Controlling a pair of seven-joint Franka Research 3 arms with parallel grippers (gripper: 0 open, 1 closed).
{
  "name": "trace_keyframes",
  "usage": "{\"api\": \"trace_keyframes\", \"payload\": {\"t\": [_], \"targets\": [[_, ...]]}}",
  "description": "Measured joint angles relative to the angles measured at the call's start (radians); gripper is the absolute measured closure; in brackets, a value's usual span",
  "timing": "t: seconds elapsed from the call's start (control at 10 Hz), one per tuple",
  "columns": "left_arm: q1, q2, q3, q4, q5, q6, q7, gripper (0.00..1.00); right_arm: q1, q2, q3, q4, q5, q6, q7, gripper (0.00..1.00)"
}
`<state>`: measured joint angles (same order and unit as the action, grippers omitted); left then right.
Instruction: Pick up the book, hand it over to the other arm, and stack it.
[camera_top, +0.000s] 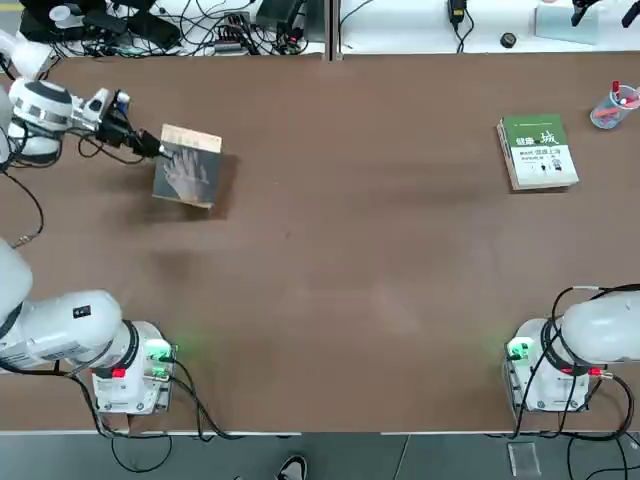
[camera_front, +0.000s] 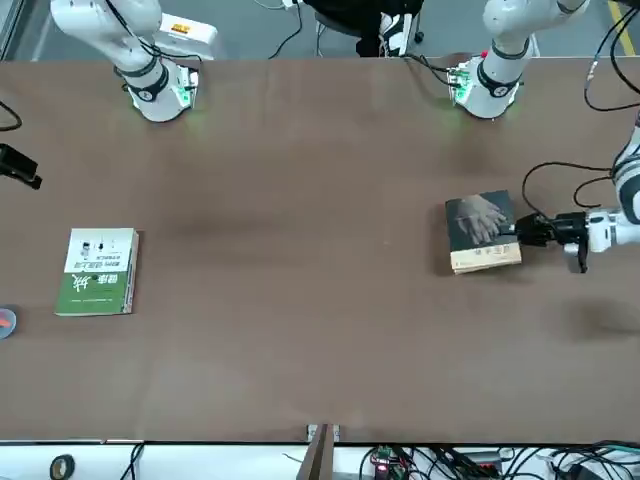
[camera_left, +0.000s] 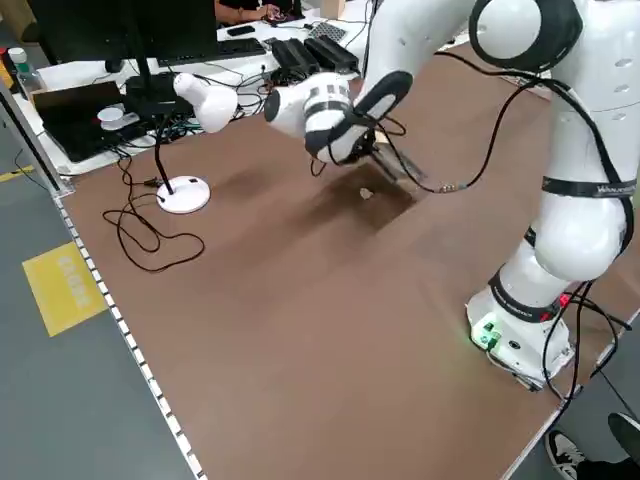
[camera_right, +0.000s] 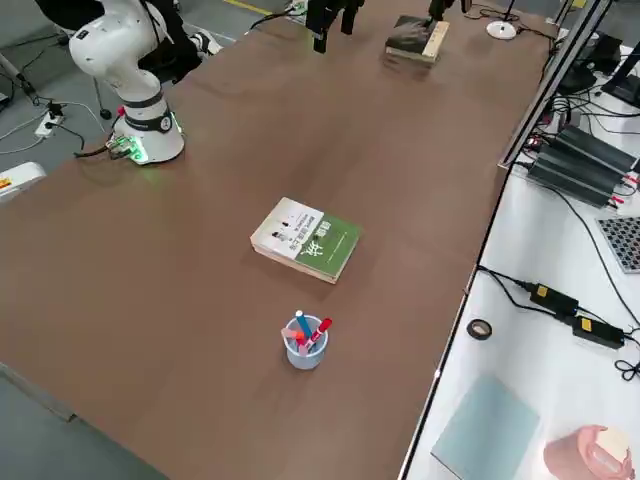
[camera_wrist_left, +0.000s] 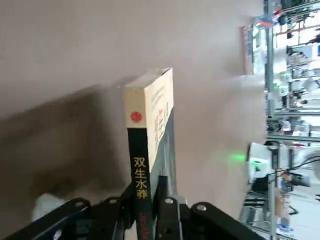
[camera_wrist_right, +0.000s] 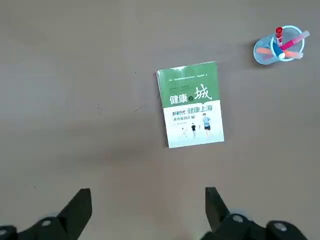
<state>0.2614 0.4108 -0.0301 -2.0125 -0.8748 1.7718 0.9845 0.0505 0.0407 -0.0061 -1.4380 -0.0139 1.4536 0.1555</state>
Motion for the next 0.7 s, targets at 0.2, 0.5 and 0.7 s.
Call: {"api": "trace_keyframes", "payload": {"t": [0.2,0.5,0.7], "targets": [[-0.001,-0.023,-0.034,0.038,0.000,-0.043,-0.091,0.83,0.000,0.000,0.000,0.000,0.000,0.000,0.000,0.00],[-0.002,-0.042,-0.110,0.115,-0.015,-0.097,-0.263,0.83,0.000,0.000,0.000,0.000,0.000,0.000,0.000,0.00],[-0.003,-0.046,-0.153,0.160,-0.050,-0.114,-0.356,0.83,0.000,0.000,0.000,0.000,0.000,0.000,0.000,0.00]]}}
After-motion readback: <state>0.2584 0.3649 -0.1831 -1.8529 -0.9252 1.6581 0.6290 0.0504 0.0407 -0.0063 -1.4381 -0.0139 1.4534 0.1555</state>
